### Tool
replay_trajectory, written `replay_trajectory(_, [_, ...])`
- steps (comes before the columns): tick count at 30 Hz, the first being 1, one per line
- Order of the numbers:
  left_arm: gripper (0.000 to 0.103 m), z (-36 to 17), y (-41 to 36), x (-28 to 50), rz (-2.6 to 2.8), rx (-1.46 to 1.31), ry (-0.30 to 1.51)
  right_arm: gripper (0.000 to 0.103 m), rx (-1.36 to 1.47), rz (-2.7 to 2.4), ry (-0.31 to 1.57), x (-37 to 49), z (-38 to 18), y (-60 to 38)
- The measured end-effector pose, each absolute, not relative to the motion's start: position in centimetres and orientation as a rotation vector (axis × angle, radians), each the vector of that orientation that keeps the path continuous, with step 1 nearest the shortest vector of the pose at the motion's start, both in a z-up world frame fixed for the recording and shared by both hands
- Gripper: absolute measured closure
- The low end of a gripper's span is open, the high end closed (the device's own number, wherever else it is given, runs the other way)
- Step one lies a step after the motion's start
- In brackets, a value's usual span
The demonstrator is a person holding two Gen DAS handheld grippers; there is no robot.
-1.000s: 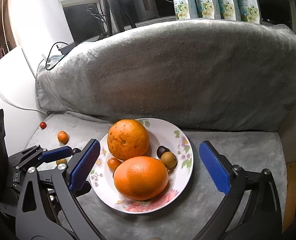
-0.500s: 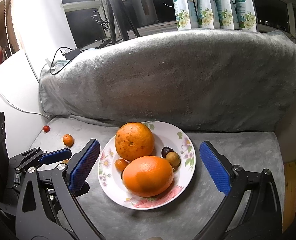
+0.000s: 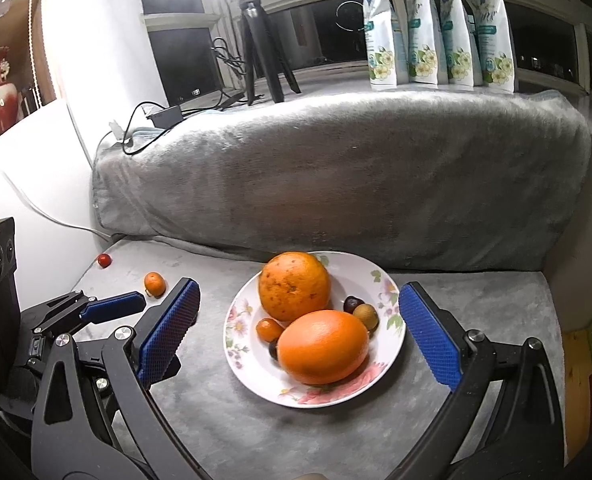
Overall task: Organize fruits
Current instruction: 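Move the left tool to a tangerine while the right tool approaches another brown fruit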
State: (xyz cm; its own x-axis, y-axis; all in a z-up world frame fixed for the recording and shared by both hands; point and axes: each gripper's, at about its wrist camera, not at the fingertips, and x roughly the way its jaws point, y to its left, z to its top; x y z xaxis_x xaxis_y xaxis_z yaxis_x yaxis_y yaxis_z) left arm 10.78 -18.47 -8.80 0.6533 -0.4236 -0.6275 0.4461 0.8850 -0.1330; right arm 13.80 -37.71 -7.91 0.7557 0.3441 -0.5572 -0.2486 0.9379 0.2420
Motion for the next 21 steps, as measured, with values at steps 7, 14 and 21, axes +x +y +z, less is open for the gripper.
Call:
replay_trajectory(7, [0.024,-8.5,-16.7,10.5,-0.467,0.024,0.689,0.001,0.159,0.334,0.611,12.6,-7.3,-36.3])
replay_trajectory(14, [0.024,-8.9,-14.4,10.9,-0.436,-0.004,0.7,0.001,0.159,0.372,0.613,12.0,-7.4,-34.8])
replay_trajectory(21, [0.024,-9.6,-11.5,11.6,-0.384,-0.029,0.712,0.001,0.113,0.414,0.63,11.7,-7.8,-32.2])
